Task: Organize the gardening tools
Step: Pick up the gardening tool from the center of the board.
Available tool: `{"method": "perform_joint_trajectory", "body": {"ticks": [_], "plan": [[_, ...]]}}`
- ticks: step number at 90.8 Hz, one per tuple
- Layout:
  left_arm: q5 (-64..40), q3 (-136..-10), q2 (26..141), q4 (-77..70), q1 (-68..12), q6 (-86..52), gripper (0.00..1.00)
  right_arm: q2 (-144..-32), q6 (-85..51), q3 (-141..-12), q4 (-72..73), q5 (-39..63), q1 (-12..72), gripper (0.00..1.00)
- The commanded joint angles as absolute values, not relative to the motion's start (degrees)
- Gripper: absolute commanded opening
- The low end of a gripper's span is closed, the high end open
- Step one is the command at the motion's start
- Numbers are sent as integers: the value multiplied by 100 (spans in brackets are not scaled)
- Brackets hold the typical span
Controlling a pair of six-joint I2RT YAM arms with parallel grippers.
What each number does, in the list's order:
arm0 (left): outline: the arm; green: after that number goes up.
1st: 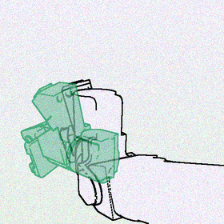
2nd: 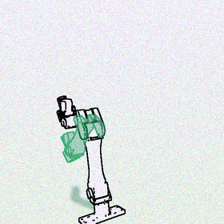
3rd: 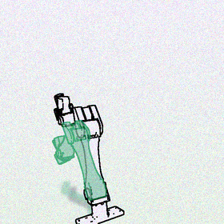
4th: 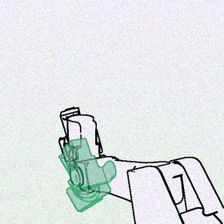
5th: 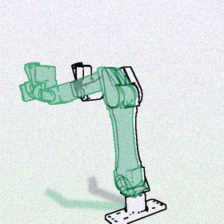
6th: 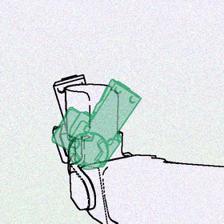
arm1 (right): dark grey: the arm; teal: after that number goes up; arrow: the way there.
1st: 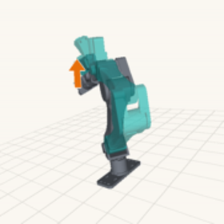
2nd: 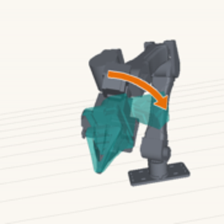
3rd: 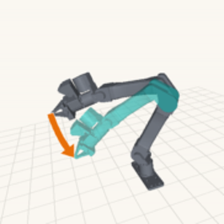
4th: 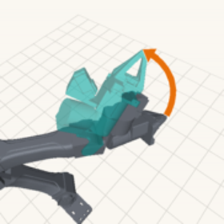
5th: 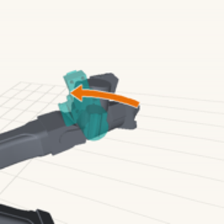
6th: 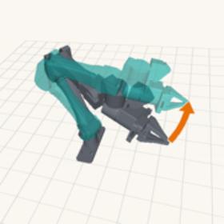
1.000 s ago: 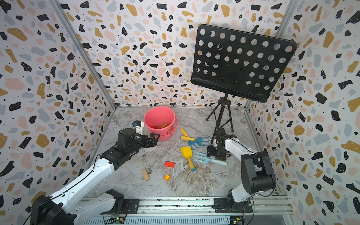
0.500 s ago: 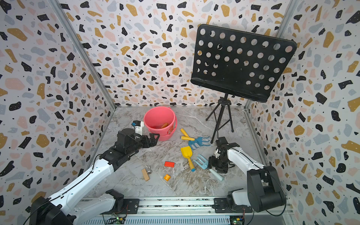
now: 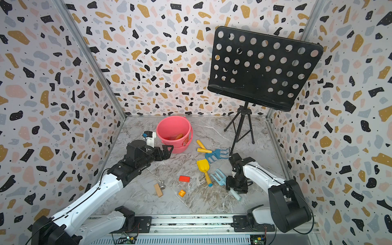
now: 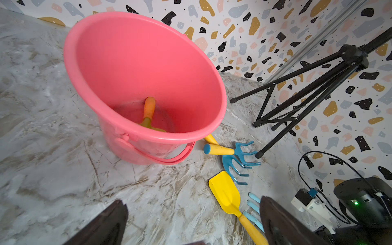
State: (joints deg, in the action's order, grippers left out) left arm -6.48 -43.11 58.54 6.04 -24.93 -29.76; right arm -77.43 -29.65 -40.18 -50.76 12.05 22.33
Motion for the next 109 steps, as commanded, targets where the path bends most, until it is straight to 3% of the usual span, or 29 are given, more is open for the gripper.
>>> {"method": "perform_joint_trajectory", "body": {"ticks": [1,59,78,109], "plan": [[-626,-4441,5726,485,-2530,-3035,99,-7844,-3071,-4000,-5151,1059,2376,63],[-581,-4368,5733,444,-2530,-3129,99,-8036,-3101,-3920,-4553,1242,2617,28],[-609,-4384,5735,457,-2526,-3194,99,-7708,-3008,-4071,-4585,1511,2626,0],[-959,-4592,5886,620,-2531,-3348,99,-6453,-2863,-4299,-4252,1763,2622,0]]}}
